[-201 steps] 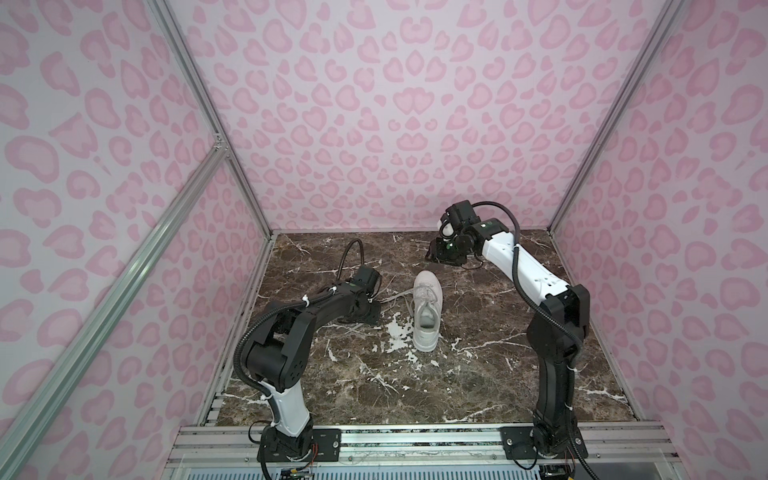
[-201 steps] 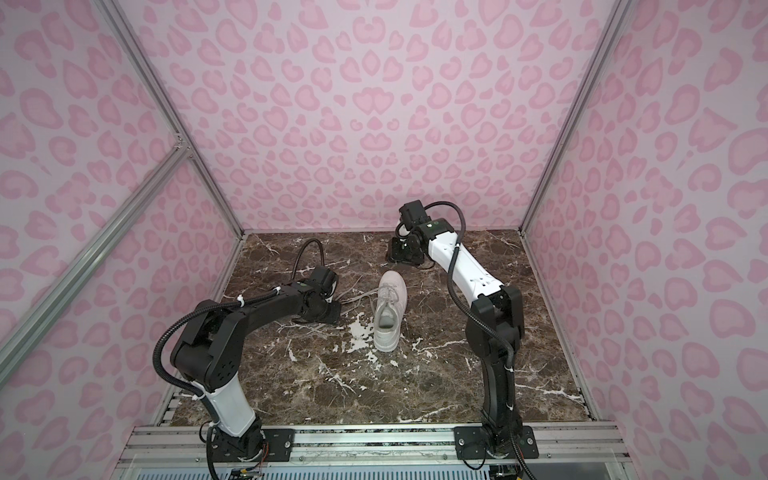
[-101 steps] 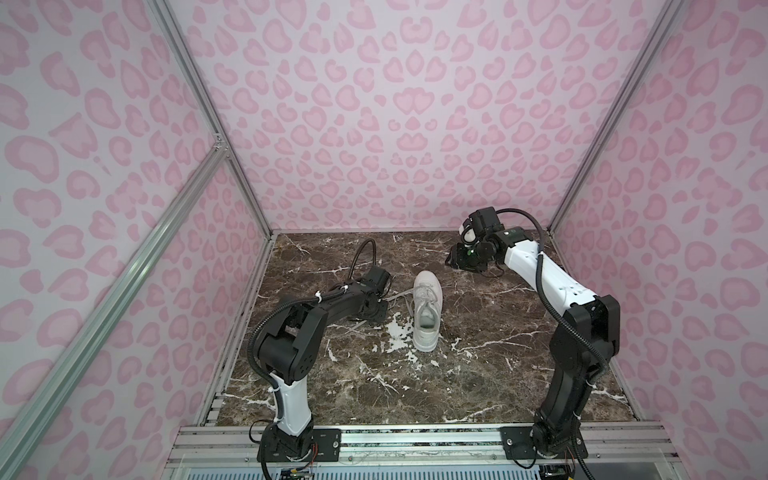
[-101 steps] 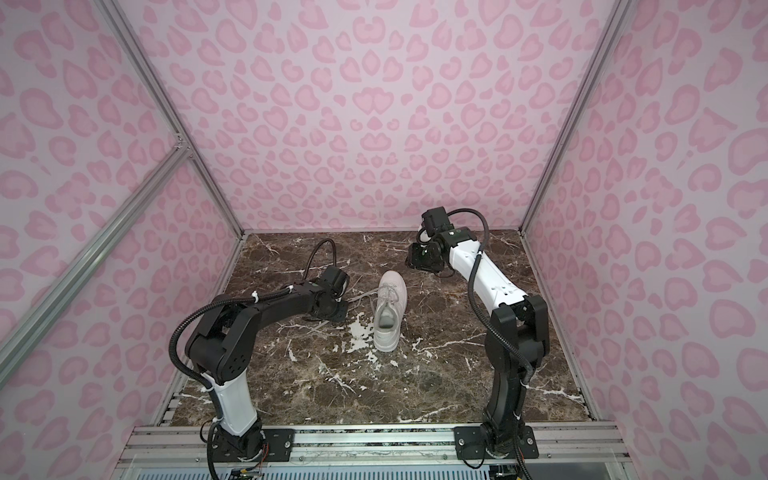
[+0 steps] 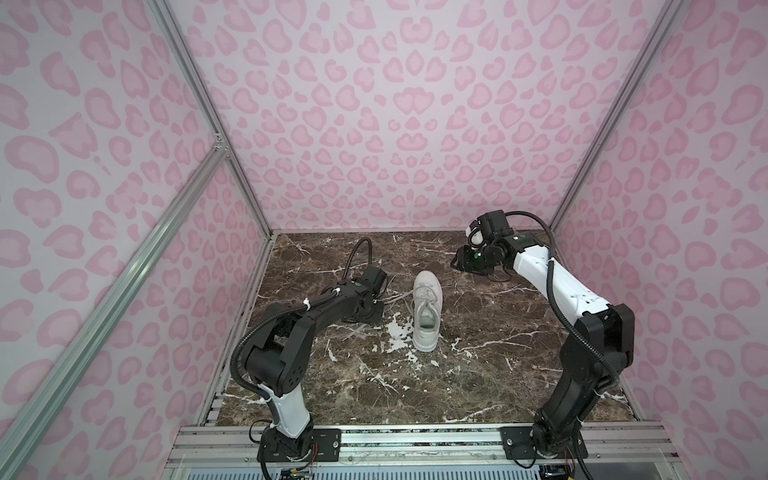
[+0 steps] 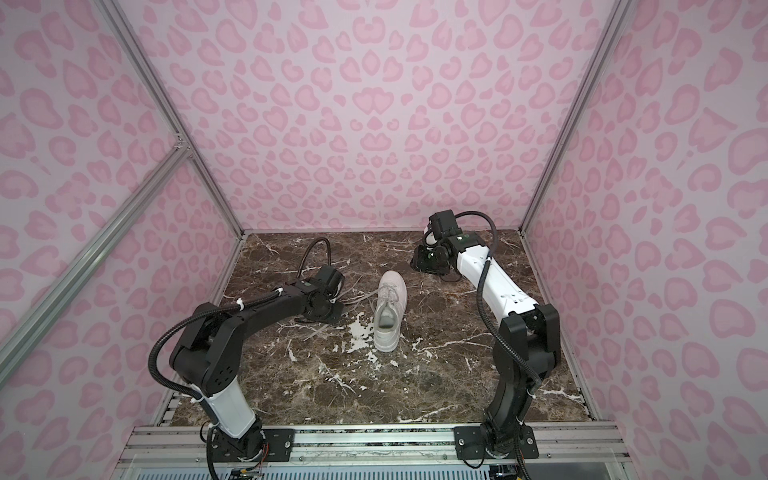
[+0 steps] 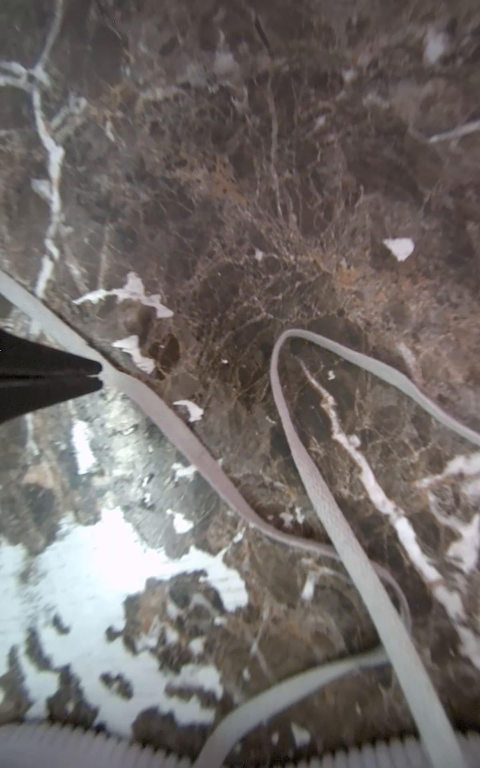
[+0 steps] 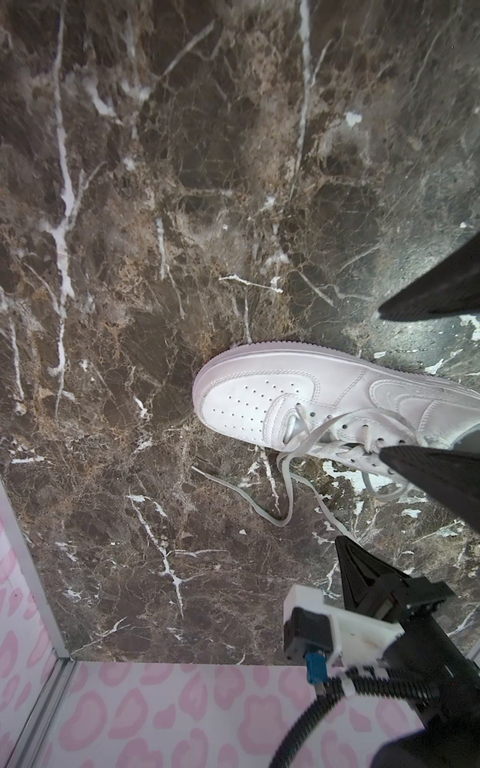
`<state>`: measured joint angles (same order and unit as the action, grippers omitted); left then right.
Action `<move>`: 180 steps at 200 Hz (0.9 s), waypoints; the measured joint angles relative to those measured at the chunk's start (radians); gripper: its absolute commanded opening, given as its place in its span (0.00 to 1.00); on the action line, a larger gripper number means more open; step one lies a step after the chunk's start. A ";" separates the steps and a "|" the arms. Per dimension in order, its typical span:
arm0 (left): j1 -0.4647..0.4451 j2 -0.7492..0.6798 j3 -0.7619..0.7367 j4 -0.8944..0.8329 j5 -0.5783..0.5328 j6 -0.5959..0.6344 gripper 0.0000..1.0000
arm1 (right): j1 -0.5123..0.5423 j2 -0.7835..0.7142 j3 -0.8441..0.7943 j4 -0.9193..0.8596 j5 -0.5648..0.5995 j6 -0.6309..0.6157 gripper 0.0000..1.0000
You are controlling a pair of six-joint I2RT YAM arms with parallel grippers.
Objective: Tie the shoes
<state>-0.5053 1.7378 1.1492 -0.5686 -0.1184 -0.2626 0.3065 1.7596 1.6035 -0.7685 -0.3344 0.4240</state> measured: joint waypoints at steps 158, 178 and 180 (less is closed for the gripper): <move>-0.019 0.103 0.058 -0.003 0.045 0.100 0.35 | -0.054 -0.127 -0.151 0.032 -0.013 -0.009 0.51; -0.018 0.130 0.071 0.015 0.045 0.140 0.35 | -0.060 -0.127 -0.153 0.019 -0.012 -0.014 0.51; -0.018 0.132 0.071 0.017 0.044 0.144 0.35 | -0.060 -0.127 -0.153 0.018 -0.012 -0.014 0.51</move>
<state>-0.5236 1.8694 1.2205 -0.5514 -0.0742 -0.1188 0.2466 1.6321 1.4509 -0.7506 -0.3466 0.4103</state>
